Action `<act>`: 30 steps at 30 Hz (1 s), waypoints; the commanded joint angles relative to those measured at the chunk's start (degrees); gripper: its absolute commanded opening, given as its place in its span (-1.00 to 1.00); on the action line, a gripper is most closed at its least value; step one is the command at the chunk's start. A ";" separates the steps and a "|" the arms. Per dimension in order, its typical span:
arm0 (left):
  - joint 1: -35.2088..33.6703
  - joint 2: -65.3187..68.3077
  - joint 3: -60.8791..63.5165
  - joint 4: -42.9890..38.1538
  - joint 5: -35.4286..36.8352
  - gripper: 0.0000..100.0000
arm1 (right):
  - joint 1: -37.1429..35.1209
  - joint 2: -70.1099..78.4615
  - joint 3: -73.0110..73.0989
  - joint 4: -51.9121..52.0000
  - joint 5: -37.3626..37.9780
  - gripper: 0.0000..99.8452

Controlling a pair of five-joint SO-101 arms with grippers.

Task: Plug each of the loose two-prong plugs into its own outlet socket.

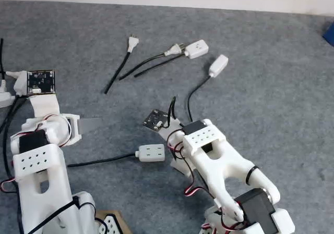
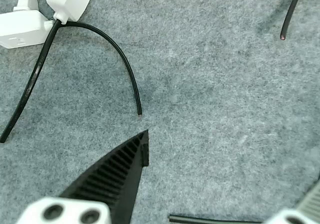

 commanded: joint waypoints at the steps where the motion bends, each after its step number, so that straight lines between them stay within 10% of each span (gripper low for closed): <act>1: -0.40 -0.40 -0.31 -0.44 -0.44 -0.02 | -0.57 0.31 -1.19 -2.15 0.62 -0.67; 19: 0.40 -0.40 -0.66 -0.44 -0.44 -0.02 | -0.66 -0.22 -2.51 -2.24 -2.55 -0.99; 30: 17.45 -0.40 -21.76 14.86 -0.09 -0.02 | -6.37 -14.37 -6.20 -10.86 -16.88 -0.99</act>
